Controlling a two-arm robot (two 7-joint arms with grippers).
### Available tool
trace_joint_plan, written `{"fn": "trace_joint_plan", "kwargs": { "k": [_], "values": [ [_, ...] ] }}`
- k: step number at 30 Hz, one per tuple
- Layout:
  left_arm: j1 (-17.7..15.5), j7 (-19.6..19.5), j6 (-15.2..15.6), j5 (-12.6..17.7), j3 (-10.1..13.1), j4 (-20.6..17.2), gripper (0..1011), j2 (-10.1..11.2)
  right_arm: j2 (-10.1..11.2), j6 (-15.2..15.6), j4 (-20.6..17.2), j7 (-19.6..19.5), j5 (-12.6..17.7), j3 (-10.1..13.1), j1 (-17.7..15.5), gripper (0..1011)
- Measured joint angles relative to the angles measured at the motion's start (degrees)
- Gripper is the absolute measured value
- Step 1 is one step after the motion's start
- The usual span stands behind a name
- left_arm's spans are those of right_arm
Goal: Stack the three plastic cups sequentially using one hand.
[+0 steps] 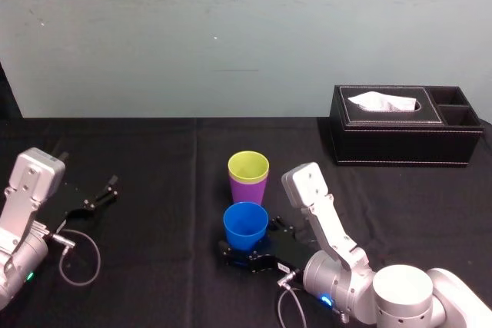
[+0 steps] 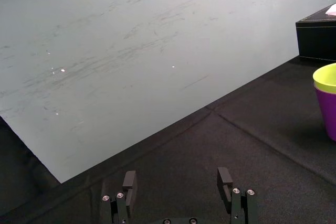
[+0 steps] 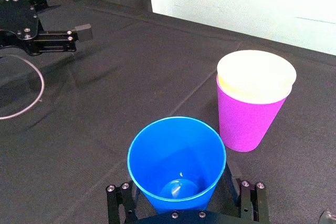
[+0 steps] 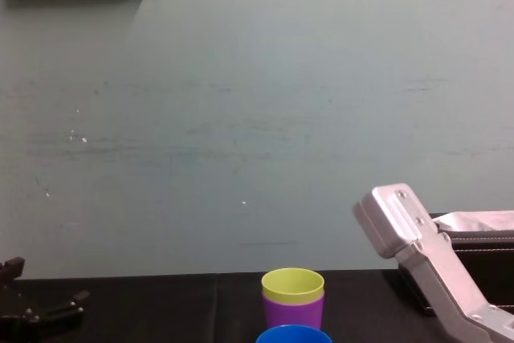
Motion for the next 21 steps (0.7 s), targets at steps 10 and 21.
{"fn": "trace_joint_plan", "kwargs": {
  "k": [10,21],
  "values": [
    [0.0,0.0,0.0,0.0,0.0,0.0,1000,0.0,-0.6,-1.3,1.0,-0.2,-0.7,0.0,0.2,1004],
    [0.0,0.0,0.0,0.0,0.0,0.0,1000,0.0,-0.8,-1.5,1.4,-0.3,-1.1,0.0,0.3,1004]
  ]
}}
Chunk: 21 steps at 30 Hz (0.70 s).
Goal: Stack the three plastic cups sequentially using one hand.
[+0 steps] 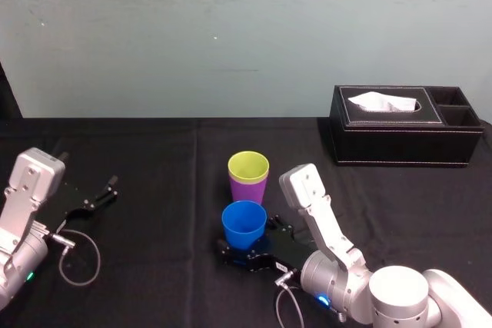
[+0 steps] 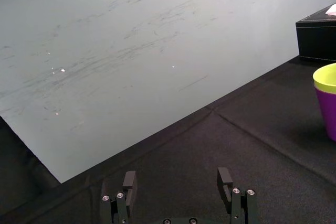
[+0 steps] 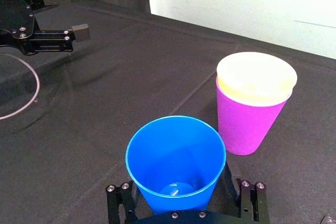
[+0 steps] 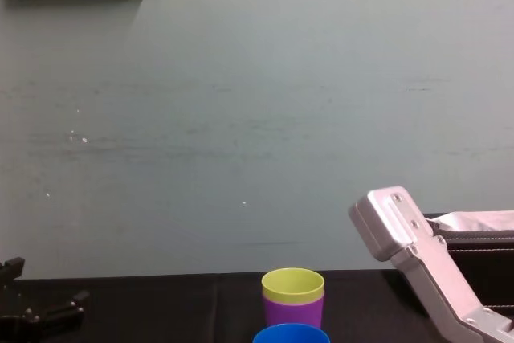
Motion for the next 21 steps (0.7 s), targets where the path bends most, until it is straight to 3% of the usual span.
{"fn": "trace_joint_plan", "kwargs": {
  "k": [8,15,21],
  "values": [
    [0.0,0.0,0.0,0.0,0.0,0.0,1000,0.0,0.0,0.0,-0.1,0.0,0.0,0.0,0.0,933],
    [0.0,0.0,0.0,0.0,0.0,0.0,1000,0.0,0.1,0.0,-0.1,-0.1,0.1,0.0,-0.1,722],
    [0.0,0.0,0.0,0.0,0.0,0.0,1000,0.0,0.1,0.1,-0.2,-0.1,0.1,0.0,-0.1,702]
  ]
}}
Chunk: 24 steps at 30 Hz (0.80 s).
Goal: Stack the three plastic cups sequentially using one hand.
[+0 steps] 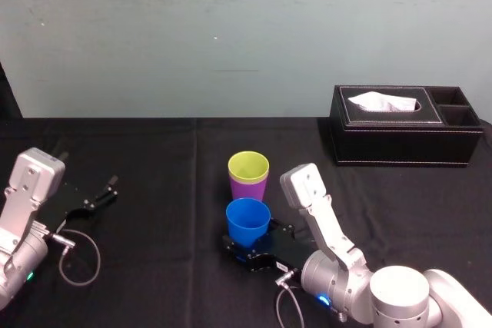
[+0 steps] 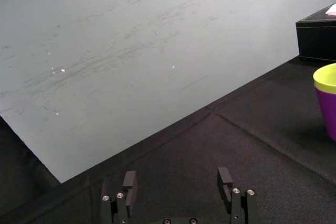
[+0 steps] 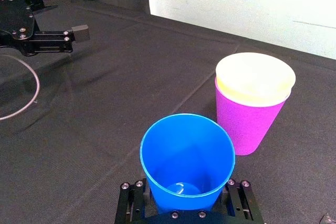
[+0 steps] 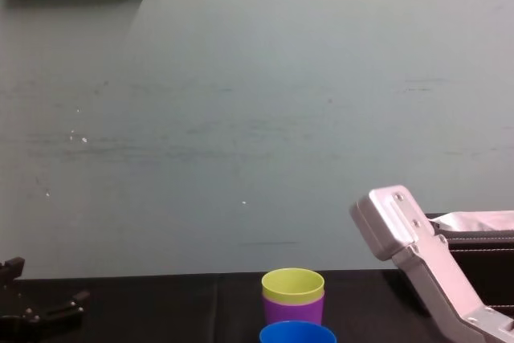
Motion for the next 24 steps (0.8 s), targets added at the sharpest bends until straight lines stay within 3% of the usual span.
{"fn": "trace_joint_plan", "kwargs": {
  "k": [5,10,17,24],
  "values": [
    [0.0,0.0,0.0,0.0,0.0,0.0,1000,0.0,1.1,0.2,-2.3,0.0,-1.0,-0.3,-0.6,702],
    [0.0,0.0,0.0,0.0,0.0,0.0,1000,0.0,2.6,3.1,-6.7,0.3,-1.9,0.0,-1.1,702],
    [0.0,0.0,0.0,0.0,0.0,0.0,1000,0.0,4.4,7.7,-13.3,2.4,0.2,1.9,-0.8,702],
    [0.0,0.0,0.0,0.0,0.0,0.0,1000,0.0,4.9,8.8,-15.4,3.2,1.8,2.5,1.5,702]
  ]
}}
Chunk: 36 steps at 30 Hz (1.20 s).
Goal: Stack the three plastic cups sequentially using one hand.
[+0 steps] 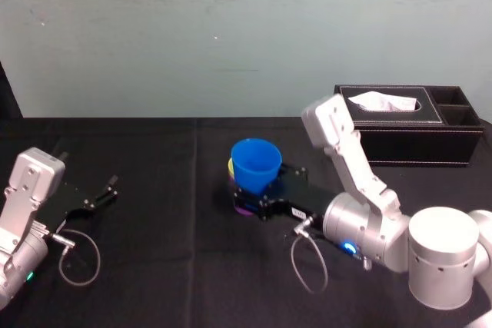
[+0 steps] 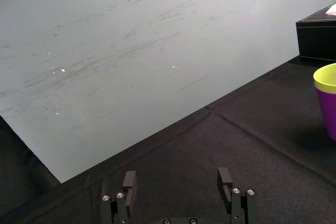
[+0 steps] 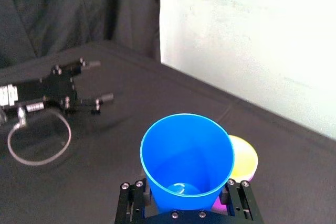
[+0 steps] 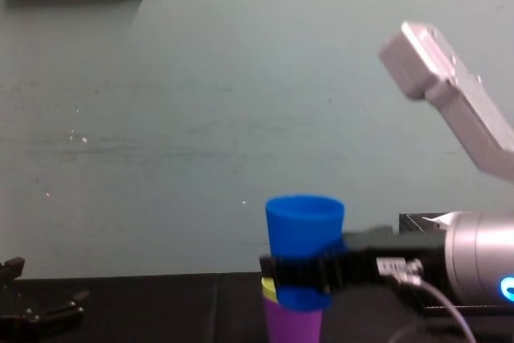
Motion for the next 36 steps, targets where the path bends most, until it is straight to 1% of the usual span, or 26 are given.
{"fn": "trace_joint_plan", "kwargs": {
  "k": [5,9,11,12,18,19,29,36],
  "values": [
    [0.0,0.0,0.0,0.0,0.0,0.0,1000,0.0,-0.6,0.3,1.0,0.1,1.2,0.1,2.8,702],
    [0.0,0.0,0.0,0.0,0.0,0.0,1000,0.0,-1.3,0.2,3.0,0.0,1.7,-0.2,4.8,702],
    [0.0,0.0,0.0,0.0,0.0,0.0,1000,0.0,-1.8,0.0,4.3,-0.3,1.8,-0.5,6.0,702],
    [0.0,0.0,0.0,0.0,0.0,0.0,1000,0.0,-2.1,-0.4,5.6,-0.5,1.8,-0.8,6.9,702],
    [0.0,0.0,0.0,0.0,0.0,0.0,1000,0.0,-3.3,-2.1,10.1,-0.8,1.9,-1.6,9.5,702],
    [0.0,0.0,0.0,0.0,0.0,0.0,1000,0.0,-3.6,-2.6,11.4,-0.9,1.8,-1.8,10.1,702],
    [0.0,0.0,0.0,0.0,0.0,0.0,1000,0.0,-4.5,-6.0,16.7,-1.4,0.6,-2.7,12.6,702],
    [0.0,0.0,0.0,0.0,0.0,0.0,1000,0.0,-5.1,-6.9,18.8,-1.7,-0.2,-2.9,13.3,702]
  ]
}}
